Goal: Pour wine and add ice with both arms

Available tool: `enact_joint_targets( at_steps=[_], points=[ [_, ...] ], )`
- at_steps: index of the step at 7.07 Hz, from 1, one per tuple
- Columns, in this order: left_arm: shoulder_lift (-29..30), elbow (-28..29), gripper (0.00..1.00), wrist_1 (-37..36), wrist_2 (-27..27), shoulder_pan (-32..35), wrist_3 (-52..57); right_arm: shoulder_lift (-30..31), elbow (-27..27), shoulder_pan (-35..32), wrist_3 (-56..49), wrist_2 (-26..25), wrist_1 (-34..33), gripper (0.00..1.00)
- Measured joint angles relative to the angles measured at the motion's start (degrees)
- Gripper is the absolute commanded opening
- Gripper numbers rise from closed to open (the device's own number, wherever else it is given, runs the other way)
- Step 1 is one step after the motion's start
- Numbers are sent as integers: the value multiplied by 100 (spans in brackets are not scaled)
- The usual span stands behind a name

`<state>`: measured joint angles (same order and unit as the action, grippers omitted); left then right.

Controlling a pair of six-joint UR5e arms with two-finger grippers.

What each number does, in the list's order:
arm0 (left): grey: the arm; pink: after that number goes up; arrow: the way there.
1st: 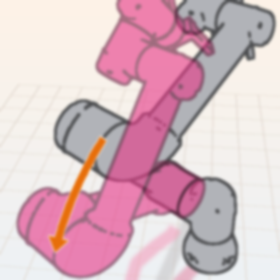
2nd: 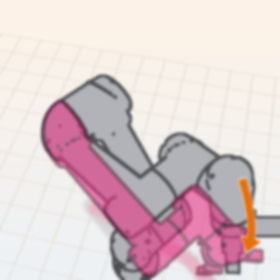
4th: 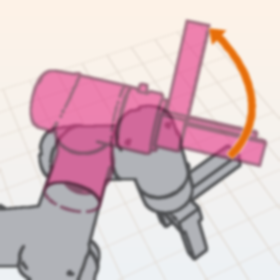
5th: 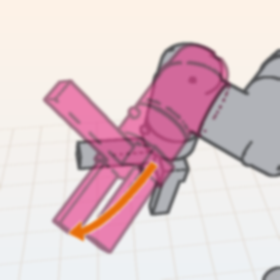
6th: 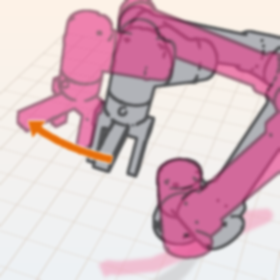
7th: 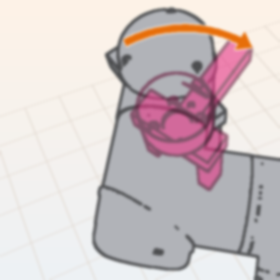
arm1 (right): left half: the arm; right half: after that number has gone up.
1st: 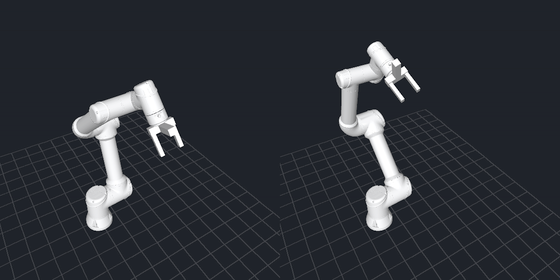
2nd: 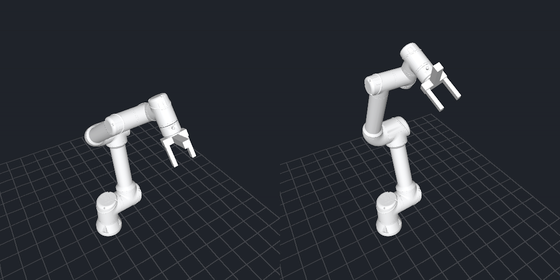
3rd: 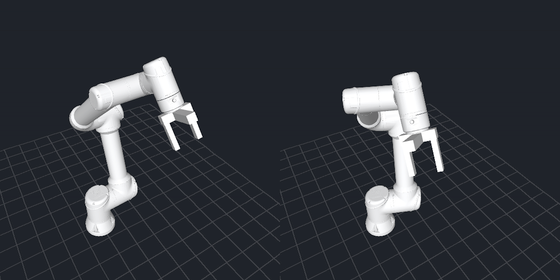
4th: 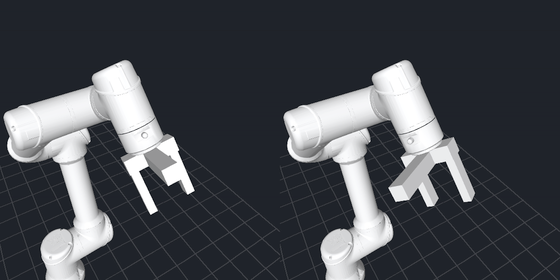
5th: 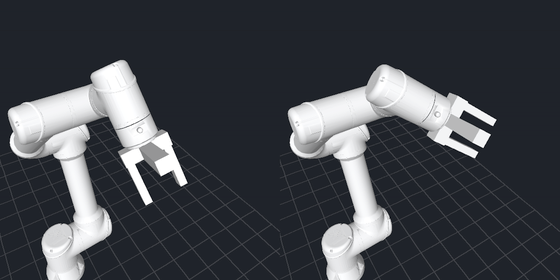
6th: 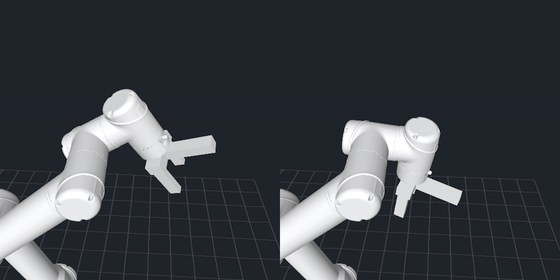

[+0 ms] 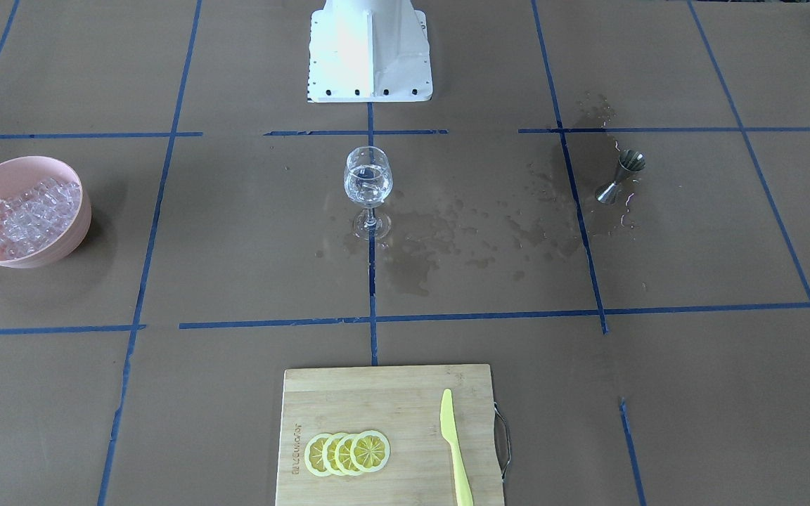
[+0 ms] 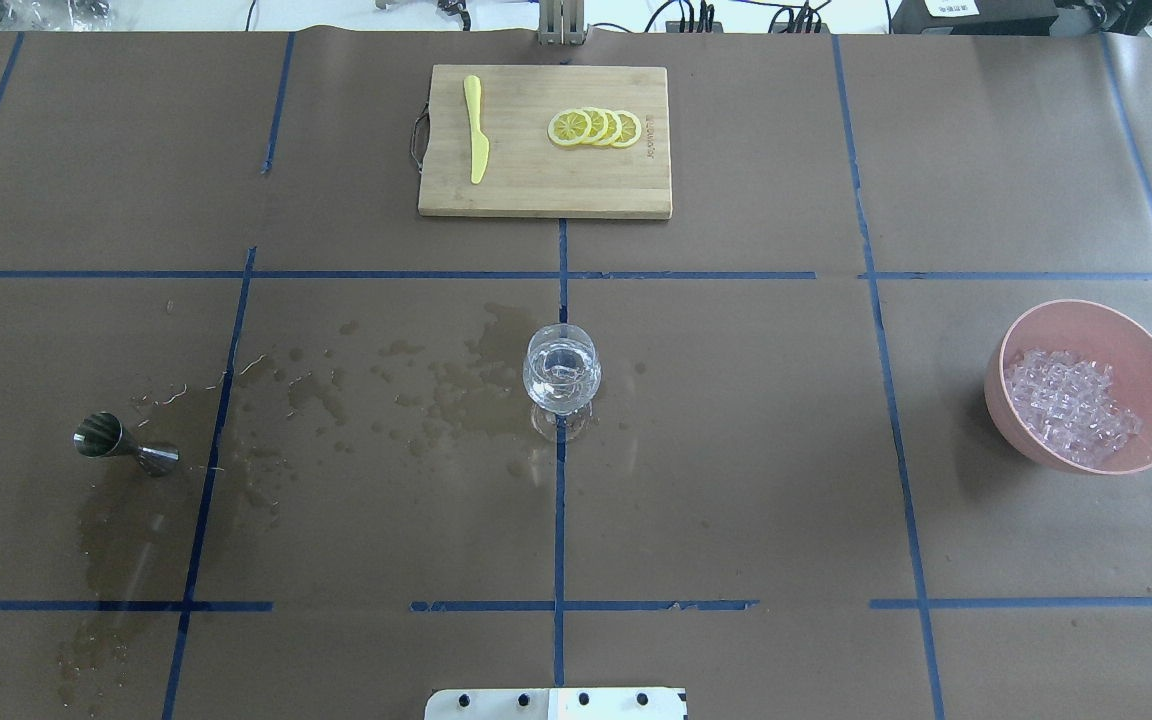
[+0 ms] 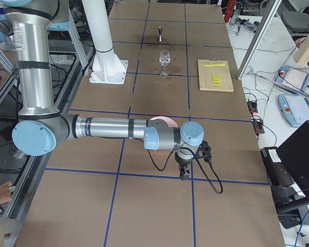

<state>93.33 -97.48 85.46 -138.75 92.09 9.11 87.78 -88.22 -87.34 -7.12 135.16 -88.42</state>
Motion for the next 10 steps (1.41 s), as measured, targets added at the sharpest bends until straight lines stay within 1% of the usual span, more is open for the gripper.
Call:
enact_joint_targets(
  at_steps=[1,2,3,5,7,10],
  points=[
    [-244,-179,100,107,-12,-8,20,-45,-182,-7,149,26,-58,100],
    [-416,-249,100,427,-8,-8,29,-85,-344,-2,397,21,-119,100],
    [-496,-192,100,772,22,-10,41,-88,-407,8,515,29,-127,100],
    [-496,152,100,1125,104,-37,67,-230,-517,23,567,15,-179,100],
    [-484,291,100,1169,143,-48,63,-314,-527,30,535,-43,-251,100],
    [-334,371,100,1163,187,-79,12,-160,-562,40,584,-60,-243,100]
  ],
)
